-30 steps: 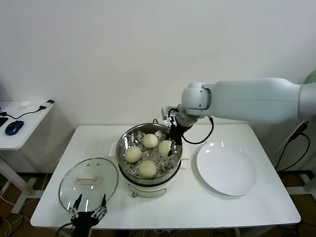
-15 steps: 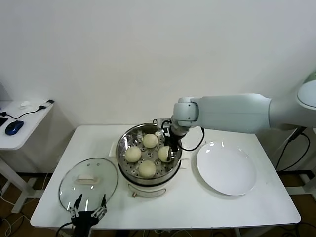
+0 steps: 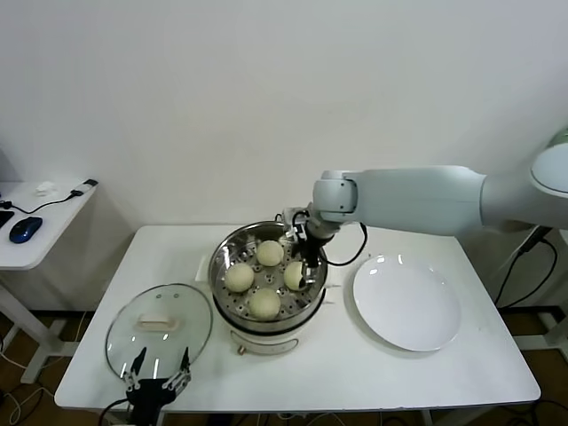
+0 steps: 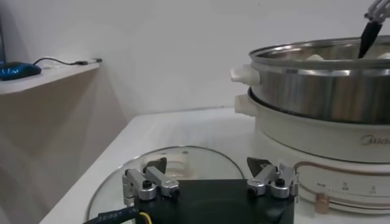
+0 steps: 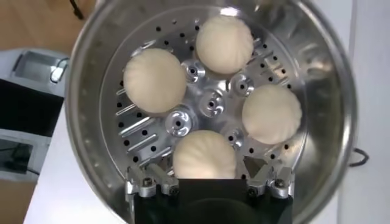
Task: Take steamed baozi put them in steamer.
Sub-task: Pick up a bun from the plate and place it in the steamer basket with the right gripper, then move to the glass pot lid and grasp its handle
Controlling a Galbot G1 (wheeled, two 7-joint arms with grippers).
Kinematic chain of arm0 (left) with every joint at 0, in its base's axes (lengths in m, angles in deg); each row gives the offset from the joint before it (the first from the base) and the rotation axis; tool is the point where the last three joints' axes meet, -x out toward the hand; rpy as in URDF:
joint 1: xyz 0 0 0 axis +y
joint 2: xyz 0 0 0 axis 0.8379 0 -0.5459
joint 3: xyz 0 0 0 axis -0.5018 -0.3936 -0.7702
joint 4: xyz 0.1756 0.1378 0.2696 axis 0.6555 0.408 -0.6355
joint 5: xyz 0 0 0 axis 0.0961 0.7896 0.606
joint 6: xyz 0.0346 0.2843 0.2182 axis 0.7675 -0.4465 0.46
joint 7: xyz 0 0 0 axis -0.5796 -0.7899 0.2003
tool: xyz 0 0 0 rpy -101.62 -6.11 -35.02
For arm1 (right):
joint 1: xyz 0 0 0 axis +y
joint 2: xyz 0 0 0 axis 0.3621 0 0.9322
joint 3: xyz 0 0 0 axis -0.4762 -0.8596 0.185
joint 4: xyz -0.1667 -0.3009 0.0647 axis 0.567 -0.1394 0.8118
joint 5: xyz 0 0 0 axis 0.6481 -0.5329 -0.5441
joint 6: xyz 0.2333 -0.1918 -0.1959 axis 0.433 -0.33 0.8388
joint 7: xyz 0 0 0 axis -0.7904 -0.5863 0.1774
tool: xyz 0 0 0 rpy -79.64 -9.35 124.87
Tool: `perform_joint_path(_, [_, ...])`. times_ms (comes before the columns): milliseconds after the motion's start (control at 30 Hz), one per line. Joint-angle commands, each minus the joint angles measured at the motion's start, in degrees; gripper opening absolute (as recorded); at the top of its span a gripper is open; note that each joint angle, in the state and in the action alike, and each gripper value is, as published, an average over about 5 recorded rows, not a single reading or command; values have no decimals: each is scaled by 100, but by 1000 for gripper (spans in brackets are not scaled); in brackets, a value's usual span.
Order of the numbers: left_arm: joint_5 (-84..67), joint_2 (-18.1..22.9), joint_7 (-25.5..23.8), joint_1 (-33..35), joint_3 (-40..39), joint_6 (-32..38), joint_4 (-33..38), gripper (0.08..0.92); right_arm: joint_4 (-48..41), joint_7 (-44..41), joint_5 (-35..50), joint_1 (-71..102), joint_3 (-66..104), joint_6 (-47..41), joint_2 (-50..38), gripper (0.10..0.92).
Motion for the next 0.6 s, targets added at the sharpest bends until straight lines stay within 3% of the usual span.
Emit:
perform_joint_path(33, [3,-3,1,-14,-8,-1,-17,823,-137,-280,589,-187,963,695,-778,823])
perform_joint_path(267, [1,8,6,28,13,-15,68,823,-176,2212,338,1312,4020,684,-1805,823])
perform_joint_path(433, [-6,22,-2,12,15,40,92,823,779,3064,15,2512,5483,644,-3071,823])
perform_joint_path(600, [48,42,36,-63,104,252,175,823,1715,3747,-230,5365,7794,782,-4147,823])
